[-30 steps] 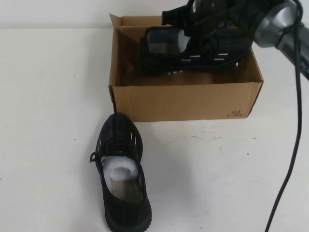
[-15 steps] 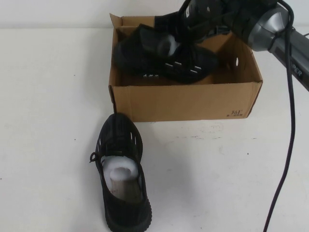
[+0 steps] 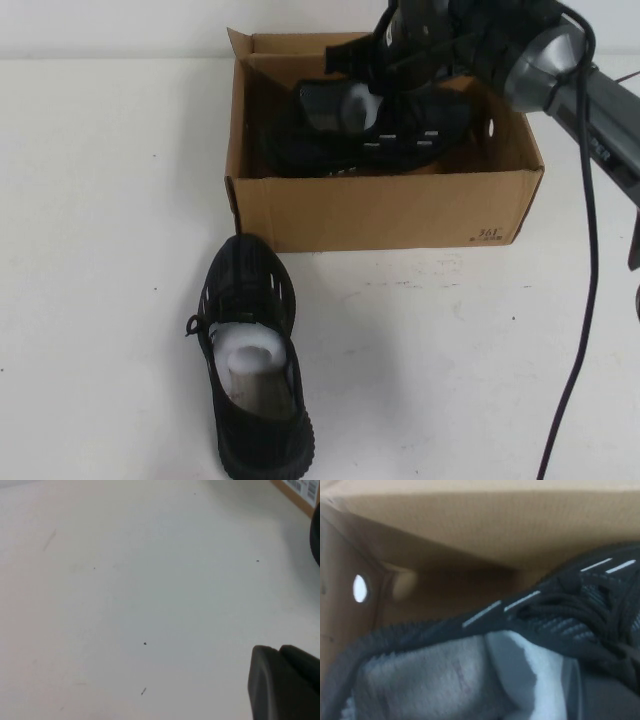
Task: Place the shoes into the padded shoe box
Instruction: Place the shoe in the shoe box
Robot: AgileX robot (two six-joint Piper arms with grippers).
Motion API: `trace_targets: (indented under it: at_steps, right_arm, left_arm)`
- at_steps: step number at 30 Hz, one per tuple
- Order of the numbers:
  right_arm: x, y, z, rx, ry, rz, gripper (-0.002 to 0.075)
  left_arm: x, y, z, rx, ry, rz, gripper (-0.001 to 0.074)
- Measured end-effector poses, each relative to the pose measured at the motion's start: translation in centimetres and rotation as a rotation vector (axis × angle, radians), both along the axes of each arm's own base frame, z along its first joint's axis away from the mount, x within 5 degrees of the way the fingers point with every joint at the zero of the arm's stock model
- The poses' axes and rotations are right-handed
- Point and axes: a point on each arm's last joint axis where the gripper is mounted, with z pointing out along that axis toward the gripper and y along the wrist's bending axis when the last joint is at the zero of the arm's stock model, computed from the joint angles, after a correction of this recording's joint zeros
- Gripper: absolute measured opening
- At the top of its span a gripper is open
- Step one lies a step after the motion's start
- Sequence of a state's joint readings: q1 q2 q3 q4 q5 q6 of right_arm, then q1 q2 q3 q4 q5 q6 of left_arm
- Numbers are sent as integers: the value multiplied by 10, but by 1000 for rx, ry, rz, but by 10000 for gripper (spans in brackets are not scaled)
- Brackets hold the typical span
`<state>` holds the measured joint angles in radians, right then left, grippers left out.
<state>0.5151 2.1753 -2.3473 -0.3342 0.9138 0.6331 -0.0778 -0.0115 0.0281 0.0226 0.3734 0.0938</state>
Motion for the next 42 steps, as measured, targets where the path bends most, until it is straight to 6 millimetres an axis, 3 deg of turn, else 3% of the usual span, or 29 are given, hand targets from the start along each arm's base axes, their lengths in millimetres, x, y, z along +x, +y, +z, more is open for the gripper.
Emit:
trace_targets:
  at_steps: [15,28,42]
  right_arm:
    - [12,-7,4,66,-88,-53,-6]
    - [28,2,-32,77,-42,-60,-6]
    - [36,3,-33,98,-112,-39,-6]
  left_arm:
    - [0,0,0,0,0,0,-4]
    - [0,0,0,0,0,0,-4]
    - [0,0,0,0,0,0,-4]
